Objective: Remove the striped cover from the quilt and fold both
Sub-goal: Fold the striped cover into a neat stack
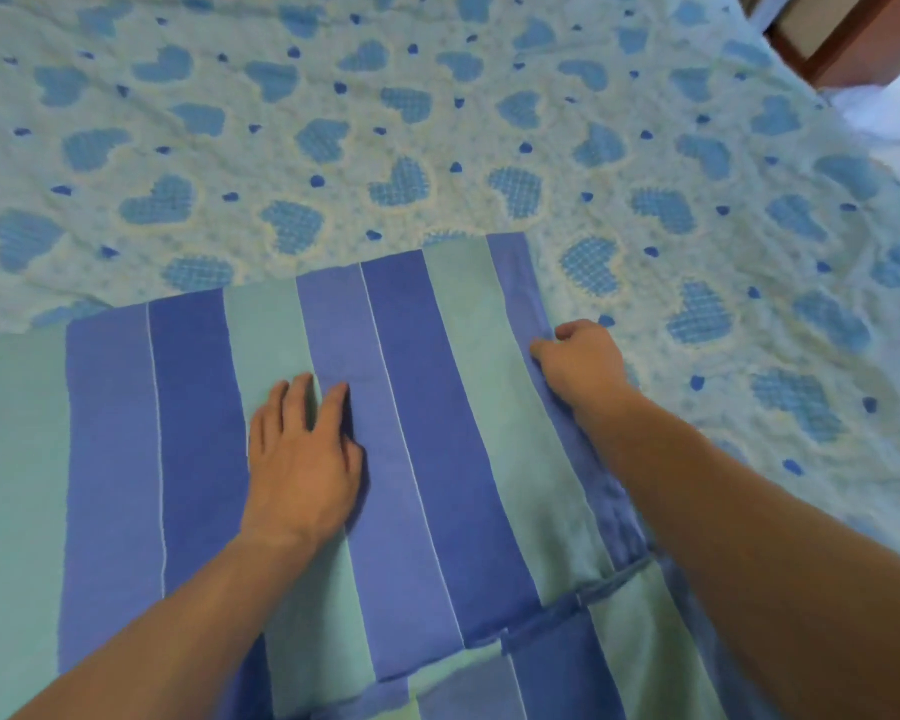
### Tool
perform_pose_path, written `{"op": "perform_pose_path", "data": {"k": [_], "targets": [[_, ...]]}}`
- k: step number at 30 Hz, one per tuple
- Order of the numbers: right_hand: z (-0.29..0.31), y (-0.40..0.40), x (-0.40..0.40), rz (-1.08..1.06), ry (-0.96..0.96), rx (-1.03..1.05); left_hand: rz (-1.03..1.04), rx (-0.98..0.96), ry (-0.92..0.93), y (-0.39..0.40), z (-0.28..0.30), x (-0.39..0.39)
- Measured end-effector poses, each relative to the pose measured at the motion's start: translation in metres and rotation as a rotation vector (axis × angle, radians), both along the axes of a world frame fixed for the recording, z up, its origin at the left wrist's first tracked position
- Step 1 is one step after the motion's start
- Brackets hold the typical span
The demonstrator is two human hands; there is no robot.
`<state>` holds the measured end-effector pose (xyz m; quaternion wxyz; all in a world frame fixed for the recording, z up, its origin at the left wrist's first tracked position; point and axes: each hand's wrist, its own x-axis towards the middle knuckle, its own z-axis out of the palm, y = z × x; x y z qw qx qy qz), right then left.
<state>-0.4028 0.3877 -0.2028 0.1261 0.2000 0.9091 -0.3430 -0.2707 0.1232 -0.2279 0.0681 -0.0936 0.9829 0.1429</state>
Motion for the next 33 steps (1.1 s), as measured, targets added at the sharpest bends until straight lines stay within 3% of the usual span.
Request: {"op": "perform_pose_path", "data": {"k": [6, 8, 11, 15, 18, 23, 26, 31, 33], "targets": [[-0.016, -0.007, -0.023, -0.112, -0.067, -0.013, -0.224, 0.312, 0.203, 0.045, 0.031, -0.075], [-0.016, -0.003, -0.026, -0.123, -0.105, -0.030, -0.196, 0.423, 0.075, 0.074, 0.044, -0.119], [-0.008, -0.004, -0.018, -0.065, -0.131, -0.047, 0.028, 0.539, -0.164, 0.117, 0.055, -0.177], [0.001, -0.024, 0.010, 0.326, 0.179, -0.052, 0.157, 0.566, -0.320, 0.148, 0.058, -0.210], [0.005, -0.021, 0.023, 0.504, 0.184, -0.257, 0.092, 0.354, -0.397, 0.149, 0.056, -0.215], [0.001, 0.003, 0.028, 0.432, 0.188, -0.384, -0.160, 0.004, -0.131, 0.135, 0.058, -0.241], [-0.009, 0.017, 0.032, 0.426, 0.142, -0.388, -0.193, -0.166, -0.121, 0.129, 0.064, -0.268], [-0.016, 0.024, 0.010, 0.393, 0.109, -0.412, -0.374, -0.303, -0.190, 0.123, 0.083, -0.294], [-0.016, 0.023, 0.001, 0.356, 0.107, -0.435, -0.282, -0.185, -0.290, 0.137, 0.082, -0.299]]}}
